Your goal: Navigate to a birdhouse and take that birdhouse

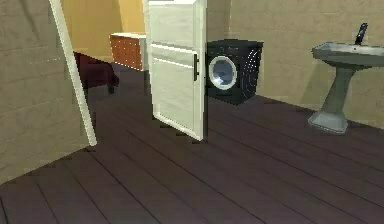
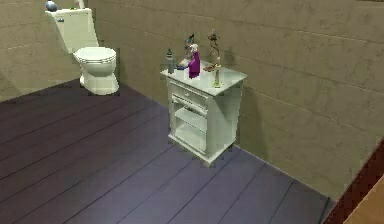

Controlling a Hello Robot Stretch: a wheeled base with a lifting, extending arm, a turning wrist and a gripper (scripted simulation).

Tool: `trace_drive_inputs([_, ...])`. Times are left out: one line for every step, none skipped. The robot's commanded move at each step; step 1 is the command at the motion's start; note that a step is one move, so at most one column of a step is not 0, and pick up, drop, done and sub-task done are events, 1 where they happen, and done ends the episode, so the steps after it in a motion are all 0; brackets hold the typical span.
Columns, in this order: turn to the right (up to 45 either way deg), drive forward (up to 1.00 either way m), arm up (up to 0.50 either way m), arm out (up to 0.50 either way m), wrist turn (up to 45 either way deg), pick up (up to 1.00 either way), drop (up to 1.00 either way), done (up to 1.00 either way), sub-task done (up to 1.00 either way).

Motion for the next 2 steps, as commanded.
trace_drive_inputs([0.0, 0.45, 0.00, 0.00, 0.0, 0.00, 0.00, 0.00, 0.00])
trace_drive_inputs([-18.0, 0.00, 0.00, 0.00, 0.0, 0.00, 0.00, 0.00, 0.00])
